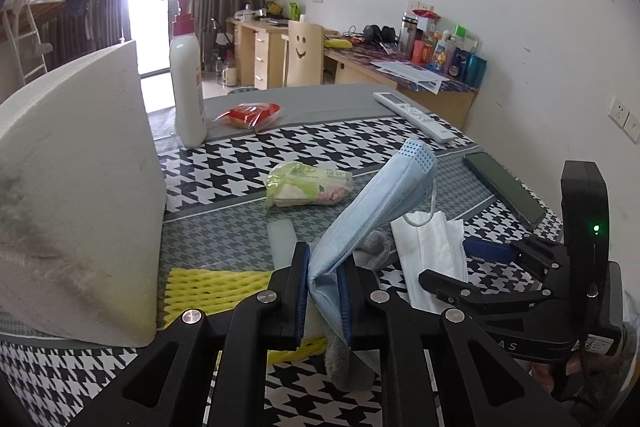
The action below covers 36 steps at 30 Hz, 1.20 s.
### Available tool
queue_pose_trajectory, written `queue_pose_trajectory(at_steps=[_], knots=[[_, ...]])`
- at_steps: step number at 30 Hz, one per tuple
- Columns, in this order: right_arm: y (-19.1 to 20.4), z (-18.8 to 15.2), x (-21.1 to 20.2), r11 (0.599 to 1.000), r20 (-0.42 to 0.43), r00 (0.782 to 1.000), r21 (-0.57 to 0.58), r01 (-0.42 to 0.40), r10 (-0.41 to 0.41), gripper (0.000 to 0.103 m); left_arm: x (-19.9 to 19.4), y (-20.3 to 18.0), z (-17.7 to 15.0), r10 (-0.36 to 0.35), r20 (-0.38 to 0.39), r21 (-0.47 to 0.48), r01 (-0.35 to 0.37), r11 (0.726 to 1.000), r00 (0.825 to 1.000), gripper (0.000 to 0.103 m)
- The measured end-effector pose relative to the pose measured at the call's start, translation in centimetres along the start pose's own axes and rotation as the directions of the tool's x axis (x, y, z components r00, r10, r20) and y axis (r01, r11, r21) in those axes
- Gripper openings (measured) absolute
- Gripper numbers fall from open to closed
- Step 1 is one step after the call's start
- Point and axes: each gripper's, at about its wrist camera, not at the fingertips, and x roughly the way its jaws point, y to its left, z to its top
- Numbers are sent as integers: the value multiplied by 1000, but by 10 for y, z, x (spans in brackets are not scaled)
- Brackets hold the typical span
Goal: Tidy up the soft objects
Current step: 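Lift the blue mask with the left tool while the right tool grasps the white mask, then carry both masks over the white foam box with both tools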
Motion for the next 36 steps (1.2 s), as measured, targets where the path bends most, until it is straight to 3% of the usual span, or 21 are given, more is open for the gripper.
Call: queue_pose_trajectory(at_steps=[2,8,24,36], knots=[[1,1,-1,1000,-1,1000,-3,-3,3,42,-3,1,0,6,6,-2,-6,1000,1000,15],[0,1,-3,1000,-1,1000,6,0,0,11,-13,1,1,0,24,11,0,1000,1000,15],[-10,10,-58,998,157,987,67,18,-29,9,-46,-2,13,-20,97,53,15,998,995,15],[-2,26,-90,999,255,967,53,-3,-11,9,-64,1,26,21,160,65,-32,997,987,15]])
